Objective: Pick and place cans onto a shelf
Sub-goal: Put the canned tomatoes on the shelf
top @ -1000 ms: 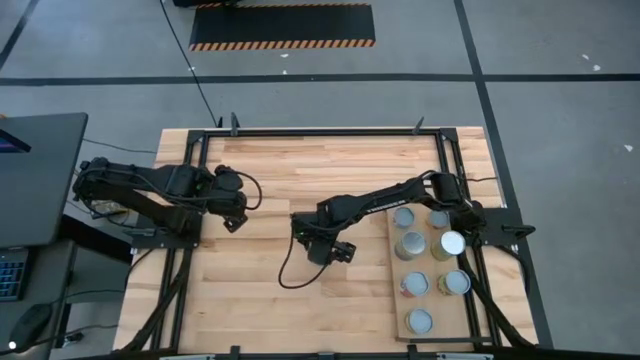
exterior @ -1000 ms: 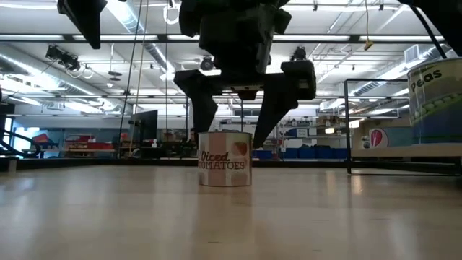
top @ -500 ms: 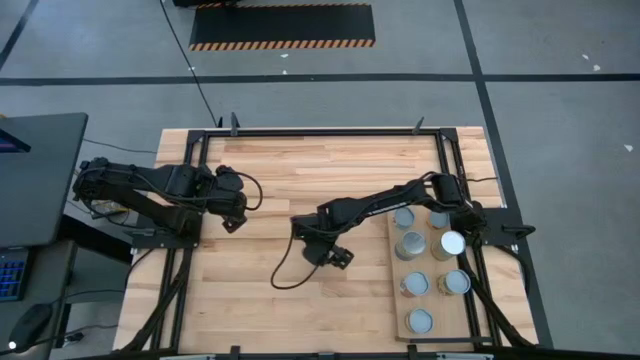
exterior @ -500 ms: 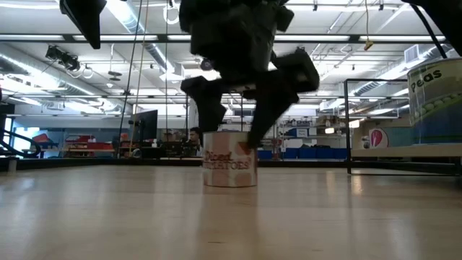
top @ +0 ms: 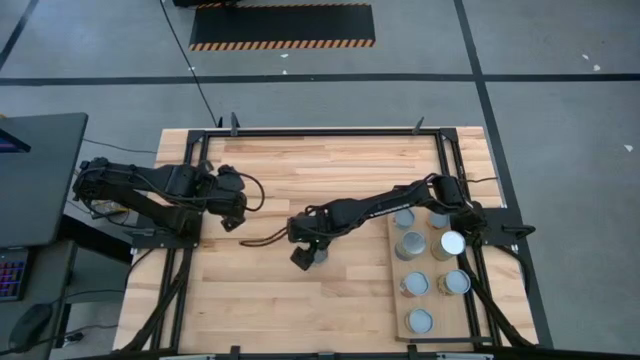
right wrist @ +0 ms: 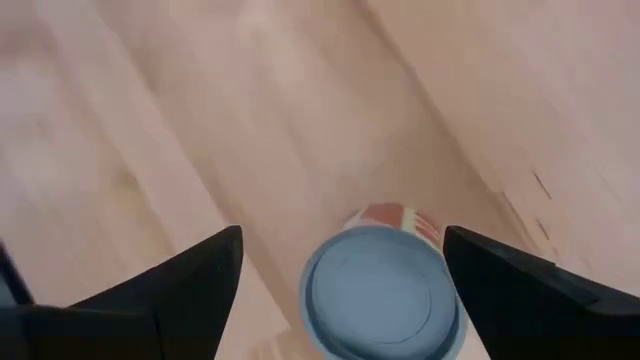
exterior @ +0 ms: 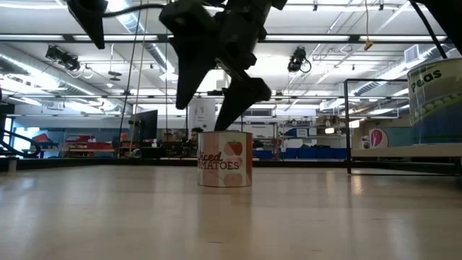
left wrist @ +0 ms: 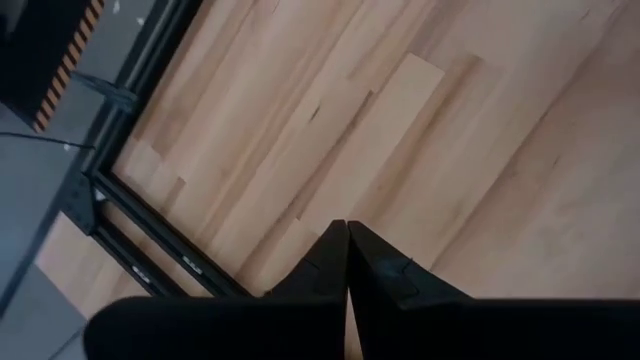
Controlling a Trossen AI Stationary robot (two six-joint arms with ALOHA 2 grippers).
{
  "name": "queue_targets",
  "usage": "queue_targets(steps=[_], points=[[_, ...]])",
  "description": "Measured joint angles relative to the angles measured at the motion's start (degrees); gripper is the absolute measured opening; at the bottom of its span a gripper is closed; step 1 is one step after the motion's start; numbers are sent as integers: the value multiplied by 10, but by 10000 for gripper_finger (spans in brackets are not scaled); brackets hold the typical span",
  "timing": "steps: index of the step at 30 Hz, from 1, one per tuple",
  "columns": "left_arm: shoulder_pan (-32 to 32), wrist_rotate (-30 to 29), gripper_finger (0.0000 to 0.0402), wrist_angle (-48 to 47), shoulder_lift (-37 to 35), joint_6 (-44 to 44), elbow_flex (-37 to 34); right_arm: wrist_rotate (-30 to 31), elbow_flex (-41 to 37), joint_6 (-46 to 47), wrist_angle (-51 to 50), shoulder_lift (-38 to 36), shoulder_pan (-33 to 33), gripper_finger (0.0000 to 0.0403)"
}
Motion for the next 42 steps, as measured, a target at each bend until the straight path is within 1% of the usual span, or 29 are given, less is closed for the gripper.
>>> queue_targets(steps=[1,5,8,12,17,21,32,34,38,42], points=[[0,-2,11,1,0,8,0,12,0,26,-1,0,1,353],[0,-10,11,3,0,47,0,68,0,69,-21,2,13,353],[1,-13,11,6,0,75,0,85,-3,103,-41,5,23,353],[1,-13,11,8,0,101,0,111,-11,120,-53,5,31,353],[1,-13,11,30,0,121,0,98,-41,126,-10,5,31,353],[1,-13,11,34,0,121,0,72,-56,121,16,5,30,349],[1,-13,11,43,0,116,0,44,-68,156,-10,5,30,345],[1,-13,11,50,0,118,0,27,-68,180,-15,5,30,334],[1,-17,11,61,0,118,0,12,-68,224,-20,4,30,291],[1,-17,11,62,0,118,0,-9,-70,276,-40,-14,35,288]])
